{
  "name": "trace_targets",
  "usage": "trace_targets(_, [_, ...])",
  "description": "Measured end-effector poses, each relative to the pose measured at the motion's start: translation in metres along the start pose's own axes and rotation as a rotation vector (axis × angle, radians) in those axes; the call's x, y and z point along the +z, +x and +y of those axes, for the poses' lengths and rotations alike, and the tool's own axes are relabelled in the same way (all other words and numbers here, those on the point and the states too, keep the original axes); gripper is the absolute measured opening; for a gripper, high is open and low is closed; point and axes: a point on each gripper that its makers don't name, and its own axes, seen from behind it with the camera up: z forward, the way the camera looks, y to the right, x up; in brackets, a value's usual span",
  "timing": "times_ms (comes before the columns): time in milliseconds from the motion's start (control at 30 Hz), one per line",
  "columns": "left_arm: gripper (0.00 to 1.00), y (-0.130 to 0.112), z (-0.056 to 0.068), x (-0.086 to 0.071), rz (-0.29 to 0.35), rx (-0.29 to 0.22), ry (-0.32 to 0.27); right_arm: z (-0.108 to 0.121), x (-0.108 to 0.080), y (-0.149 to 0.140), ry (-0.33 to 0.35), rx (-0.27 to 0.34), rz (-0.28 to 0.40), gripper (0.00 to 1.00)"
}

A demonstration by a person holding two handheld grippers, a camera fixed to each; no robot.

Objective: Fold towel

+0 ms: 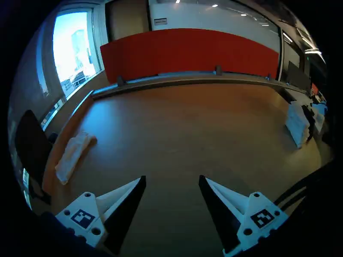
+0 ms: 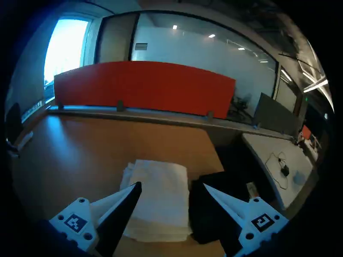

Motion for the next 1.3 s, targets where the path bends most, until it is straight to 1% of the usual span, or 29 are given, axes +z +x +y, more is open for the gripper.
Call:
trace_targets(200, [0.91,0.005,-0.003,0.001,0.015,-0.002,0.001,-0.005,0.001,0.002,-0.002,0.062,0.03,1.0])
trace_targets(367, [0.91,0.013,-0.003,0.002,0.038,0.003,-0.007,-0.009,-0.003,0.009,-0.005,0.076,0.069,1.0])
trace_targets(467, [0.91,0.022,-0.005,0.002,0.068,0.004,-0.006,-0.012,-0.007,0.018,-0.013,0.082,0.101,1.0])
trace_targets(567, [0.91,0.034,-0.007,0.001,0.108,-0.002,-0.005,-0.017,-0.012,0.027,-0.015,0.091,0.138,1.0])
trace_targets(667, [0.91,0.051,-0.011,-0.001,0.166,-0.008,0.0,-0.021,-0.016,0.035,-0.016,0.098,0.175,1.0])
trace_targets(800, [0.91,0.078,-0.018,-0.006,0.273,-0.01,0.018,-0.025,-0.019,0.041,-0.026,0.1,0.211,1.0])
trace_targets(900, [0.91,0.095,-0.022,-0.01,0.339,-0.015,0.033,-0.027,-0.023,0.045,-0.033,0.098,0.234,1.0])
trace_targets(1067, [0.91,0.113,-0.027,-0.012,0.4,-0.026,0.049,-0.031,-0.027,0.051,-0.035,0.107,0.258,1.0])
trace_targets(1300, [0.91,0.142,-0.03,-0.025,0.499,-0.041,0.046,-0.039,-0.032,0.058,-0.014,0.105,0.275,1.0])
